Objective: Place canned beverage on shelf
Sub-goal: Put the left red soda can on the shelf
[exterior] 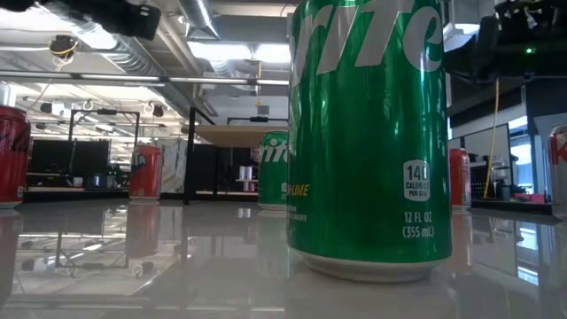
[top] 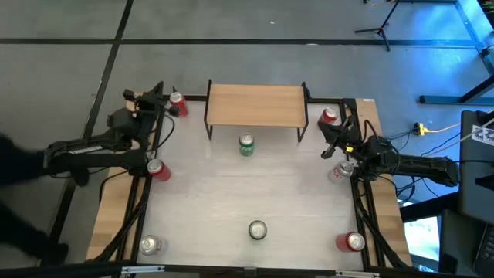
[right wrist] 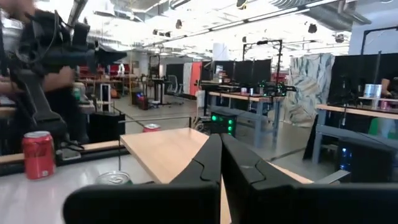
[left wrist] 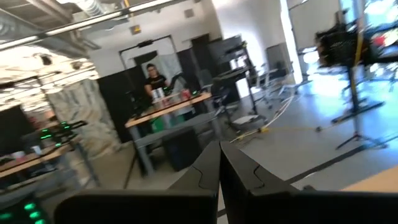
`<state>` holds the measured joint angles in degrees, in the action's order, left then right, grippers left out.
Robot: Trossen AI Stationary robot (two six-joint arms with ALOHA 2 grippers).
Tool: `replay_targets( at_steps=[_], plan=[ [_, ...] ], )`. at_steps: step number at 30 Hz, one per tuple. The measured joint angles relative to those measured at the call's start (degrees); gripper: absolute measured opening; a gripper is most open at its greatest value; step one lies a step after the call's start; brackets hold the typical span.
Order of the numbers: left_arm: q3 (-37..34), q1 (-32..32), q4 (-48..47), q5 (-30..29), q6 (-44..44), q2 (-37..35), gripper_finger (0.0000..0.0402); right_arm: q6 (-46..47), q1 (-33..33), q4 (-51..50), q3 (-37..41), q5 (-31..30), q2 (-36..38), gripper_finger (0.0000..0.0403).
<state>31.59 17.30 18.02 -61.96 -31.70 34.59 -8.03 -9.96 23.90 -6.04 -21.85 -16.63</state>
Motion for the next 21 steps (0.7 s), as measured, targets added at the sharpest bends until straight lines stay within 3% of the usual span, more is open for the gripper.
replay_targets(
  at_steps=[3, 9, 16, 21],
  plan=[
    [4.2, 3.2, -3.6, 0.8, 0.0, 4.5, 0.0, 0.0, -2.2, 0.0, -1.1, 0.0, -2.3, 0.0005],
    [14.3, 10.3, -9.8, 9.0, 1.9, 11.5, 0.0, 0.1, -4.7, 0.0, -2.0, 2.3, -6.0, 0.0005],
    [28.6, 19.0, -31.4, 14.5, 12.0, 19.9, 0.0, -1.0, -4.7, 4.7, -2.0, 2.4, -8.8, 0.0005],
    [37.2, 26.2, -46.3, 26.7, 21.7, 26.2, 0.0, -1.3, -4.7, 5.1, -2.0, 2.4, -9.2, 0.0005]
  ],
)
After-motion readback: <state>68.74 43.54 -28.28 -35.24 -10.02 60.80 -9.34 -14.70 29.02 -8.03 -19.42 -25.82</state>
